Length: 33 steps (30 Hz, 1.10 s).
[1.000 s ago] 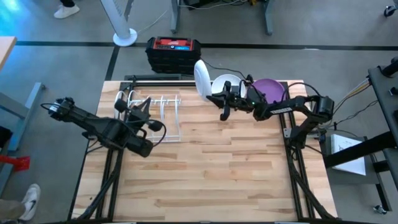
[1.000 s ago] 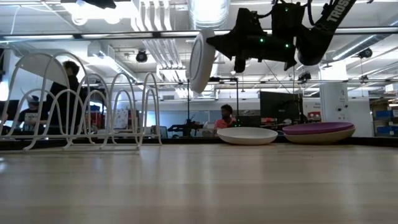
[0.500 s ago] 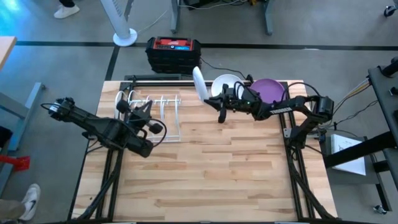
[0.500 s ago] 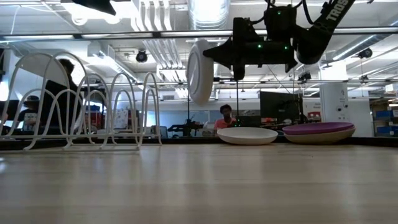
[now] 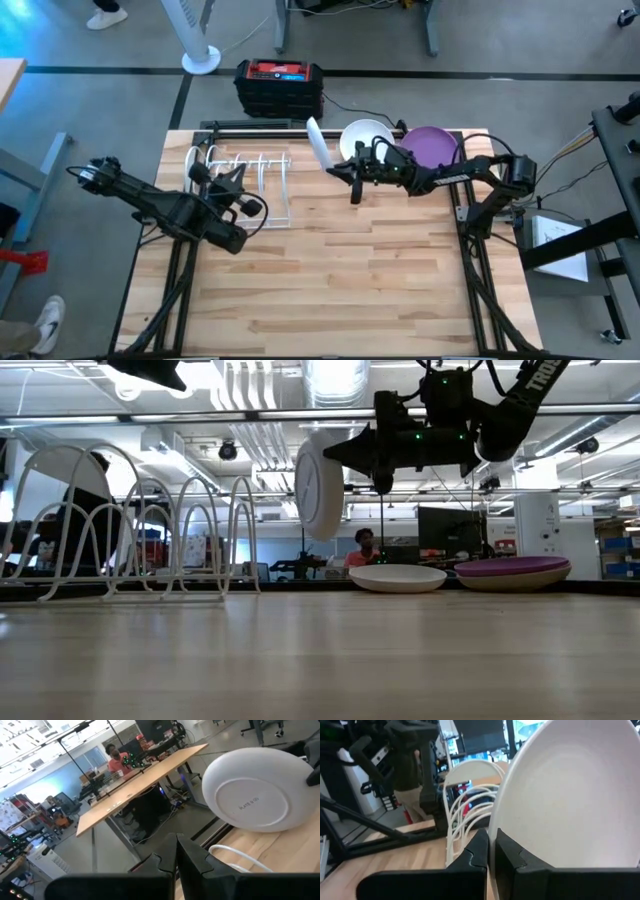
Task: Sort dishes
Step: Put the white plate into the white dish rack
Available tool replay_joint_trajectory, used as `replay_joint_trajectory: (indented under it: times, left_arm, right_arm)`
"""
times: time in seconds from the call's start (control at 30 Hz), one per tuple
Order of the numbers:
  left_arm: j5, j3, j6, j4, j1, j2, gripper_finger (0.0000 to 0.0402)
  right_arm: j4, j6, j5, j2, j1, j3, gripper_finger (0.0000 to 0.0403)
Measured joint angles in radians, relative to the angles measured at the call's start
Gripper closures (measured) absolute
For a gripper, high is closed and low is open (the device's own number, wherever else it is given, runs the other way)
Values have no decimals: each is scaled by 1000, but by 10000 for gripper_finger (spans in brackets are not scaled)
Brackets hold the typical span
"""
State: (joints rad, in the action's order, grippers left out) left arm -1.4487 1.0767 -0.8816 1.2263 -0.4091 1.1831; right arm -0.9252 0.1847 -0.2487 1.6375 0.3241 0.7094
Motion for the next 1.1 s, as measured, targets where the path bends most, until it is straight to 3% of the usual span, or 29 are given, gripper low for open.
replay_joint_trajectory:
  times: [0.17, 0.6, 1.1]
  left_arm:
    - [7, 0, -17, 0, 0, 0, 401]
    - [240, -45, -64, -31, -11, 16, 401]
    - [251, -57, -74, -32, -29, 136, 401]
  right_arm:
    - [15, -4, 1, 0, 1, 0, 403]
    - [32, -48, 4, 0, 1, 0, 403]
    - [32, -94, 4, 0, 3, 0, 403]
